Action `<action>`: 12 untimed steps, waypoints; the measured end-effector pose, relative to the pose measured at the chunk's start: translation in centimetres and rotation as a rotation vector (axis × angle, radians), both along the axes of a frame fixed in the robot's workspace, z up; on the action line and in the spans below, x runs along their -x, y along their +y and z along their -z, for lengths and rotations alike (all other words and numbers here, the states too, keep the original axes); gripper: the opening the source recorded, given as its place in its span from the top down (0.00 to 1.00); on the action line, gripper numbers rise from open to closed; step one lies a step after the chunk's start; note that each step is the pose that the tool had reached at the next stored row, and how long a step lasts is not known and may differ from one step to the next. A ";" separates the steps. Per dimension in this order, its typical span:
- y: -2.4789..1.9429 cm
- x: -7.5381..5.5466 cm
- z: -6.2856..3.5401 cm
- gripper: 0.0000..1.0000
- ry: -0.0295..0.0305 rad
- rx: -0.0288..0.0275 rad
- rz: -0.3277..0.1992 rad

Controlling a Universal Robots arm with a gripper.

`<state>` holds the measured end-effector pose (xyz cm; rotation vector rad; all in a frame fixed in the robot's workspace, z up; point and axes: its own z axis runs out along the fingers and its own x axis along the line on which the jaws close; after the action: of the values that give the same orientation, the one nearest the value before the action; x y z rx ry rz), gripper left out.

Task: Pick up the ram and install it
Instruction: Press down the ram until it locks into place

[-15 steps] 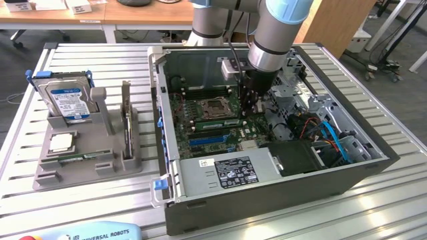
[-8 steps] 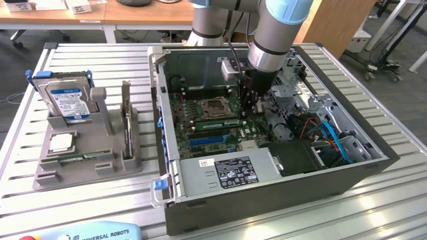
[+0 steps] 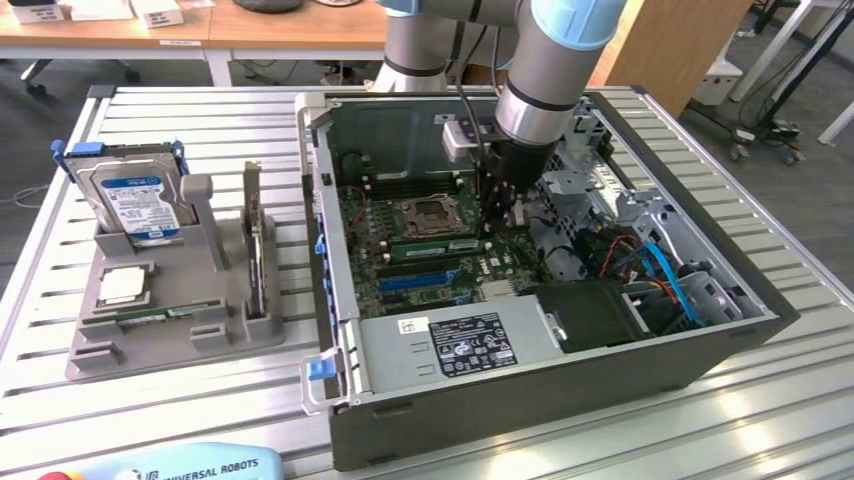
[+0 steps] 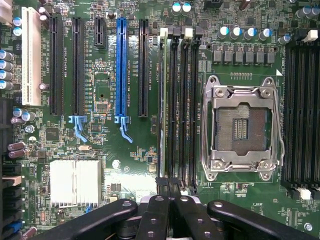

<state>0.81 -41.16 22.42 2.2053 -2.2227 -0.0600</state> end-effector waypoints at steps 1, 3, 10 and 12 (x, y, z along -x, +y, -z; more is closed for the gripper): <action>0.00 0.0 0.01 0.90 -0.0001 0.0000 0.000; 0.00 0.0 0.01 0.90 -0.0001 -0.0001 0.000; 0.00 0.0 0.04 0.90 -0.0001 -0.0001 0.000; 0.00 0.0 0.05 0.90 -0.0001 -0.0003 0.000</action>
<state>0.81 -41.15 22.37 2.2055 -2.2229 -0.0602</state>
